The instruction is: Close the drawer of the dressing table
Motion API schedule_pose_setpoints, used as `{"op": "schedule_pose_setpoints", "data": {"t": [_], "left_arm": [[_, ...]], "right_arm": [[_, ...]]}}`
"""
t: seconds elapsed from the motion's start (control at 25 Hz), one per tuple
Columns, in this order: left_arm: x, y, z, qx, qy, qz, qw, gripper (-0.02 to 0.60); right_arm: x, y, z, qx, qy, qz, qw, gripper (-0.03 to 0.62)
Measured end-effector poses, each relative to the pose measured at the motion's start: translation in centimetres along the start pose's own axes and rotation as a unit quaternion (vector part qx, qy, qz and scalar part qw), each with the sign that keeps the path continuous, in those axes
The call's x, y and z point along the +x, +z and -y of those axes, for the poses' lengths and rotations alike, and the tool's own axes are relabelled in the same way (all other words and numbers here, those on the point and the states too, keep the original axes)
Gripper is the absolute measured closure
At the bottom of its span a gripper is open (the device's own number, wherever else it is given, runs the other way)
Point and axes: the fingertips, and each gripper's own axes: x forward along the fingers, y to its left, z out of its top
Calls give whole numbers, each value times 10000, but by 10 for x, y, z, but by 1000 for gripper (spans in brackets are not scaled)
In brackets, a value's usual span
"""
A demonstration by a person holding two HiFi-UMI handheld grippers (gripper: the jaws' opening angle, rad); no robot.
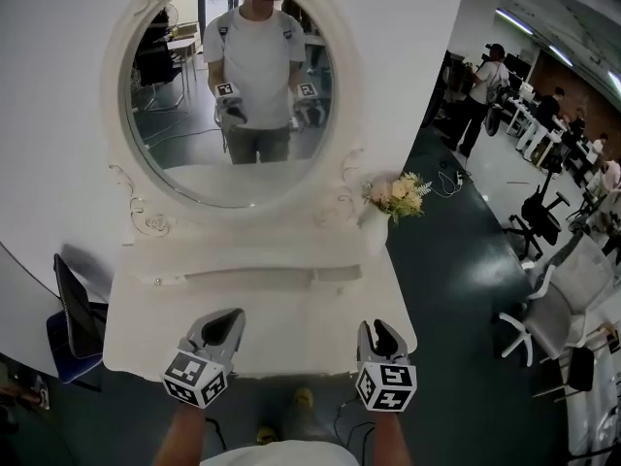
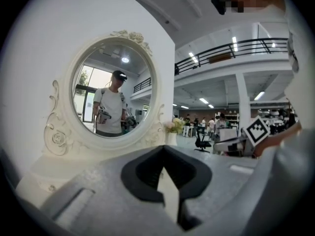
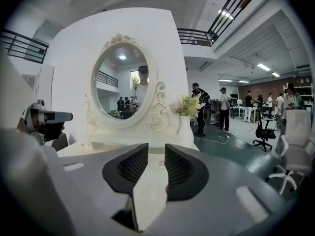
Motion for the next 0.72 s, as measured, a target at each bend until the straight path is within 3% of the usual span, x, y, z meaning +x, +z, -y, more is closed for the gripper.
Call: {"op": "schedule_pose_setpoints", "data": {"t": [0.36, 0.72], "left_arm": [[85, -23, -26, -207, 163, -244, 9994, 583], [115, -44, -39, -382, 355, -472, 9975, 583]], "right_arm": [[89, -14, 30, 2, 360, -474, 9982, 503], [134, -40, 40, 107, 655, -890, 9938, 503]]}}
